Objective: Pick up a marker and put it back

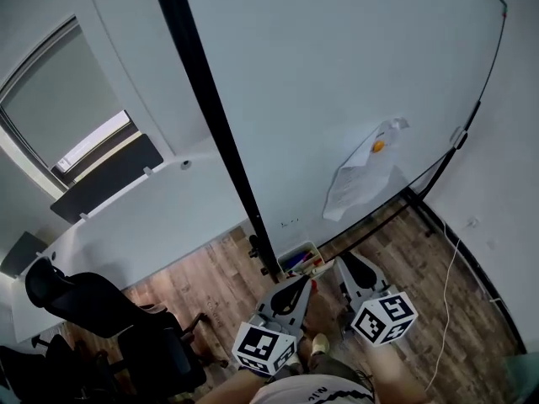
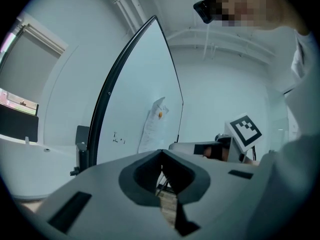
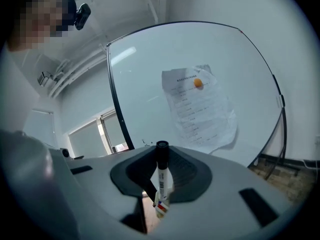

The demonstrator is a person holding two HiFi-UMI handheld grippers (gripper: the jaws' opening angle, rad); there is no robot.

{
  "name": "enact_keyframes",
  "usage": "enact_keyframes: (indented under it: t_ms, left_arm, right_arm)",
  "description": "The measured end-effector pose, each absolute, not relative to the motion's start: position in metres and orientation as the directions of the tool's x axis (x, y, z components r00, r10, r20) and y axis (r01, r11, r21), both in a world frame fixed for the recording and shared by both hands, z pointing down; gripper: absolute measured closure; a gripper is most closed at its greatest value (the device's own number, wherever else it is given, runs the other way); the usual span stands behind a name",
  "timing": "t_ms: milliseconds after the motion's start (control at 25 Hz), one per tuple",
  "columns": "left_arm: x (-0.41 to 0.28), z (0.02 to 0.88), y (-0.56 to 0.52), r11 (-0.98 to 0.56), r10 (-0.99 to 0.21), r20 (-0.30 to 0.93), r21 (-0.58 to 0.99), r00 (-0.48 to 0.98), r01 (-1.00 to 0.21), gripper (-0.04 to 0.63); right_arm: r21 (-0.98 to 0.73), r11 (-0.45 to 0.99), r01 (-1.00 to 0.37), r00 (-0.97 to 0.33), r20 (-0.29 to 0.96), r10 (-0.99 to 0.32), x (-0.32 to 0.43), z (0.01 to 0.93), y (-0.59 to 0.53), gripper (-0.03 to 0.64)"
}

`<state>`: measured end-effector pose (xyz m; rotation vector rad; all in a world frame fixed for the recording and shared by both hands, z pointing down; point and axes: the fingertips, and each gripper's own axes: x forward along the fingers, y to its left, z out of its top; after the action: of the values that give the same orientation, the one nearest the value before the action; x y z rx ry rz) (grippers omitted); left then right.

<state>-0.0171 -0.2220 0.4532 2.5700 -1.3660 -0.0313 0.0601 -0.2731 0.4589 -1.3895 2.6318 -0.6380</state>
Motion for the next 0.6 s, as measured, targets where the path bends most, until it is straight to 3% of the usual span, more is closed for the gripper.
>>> enact_keyframes:
  t_ms: [600]
  left_arm:
    - [-0.028,0.36,-0.223,-0.54,-0.836,0.004,0.172,0.549,-0.824,0.584]
  right_arm:
    - [-0.289,0.617,-0.732,-0.639,-0.023,-0.769,0.048,0.356,-0.257,0.541]
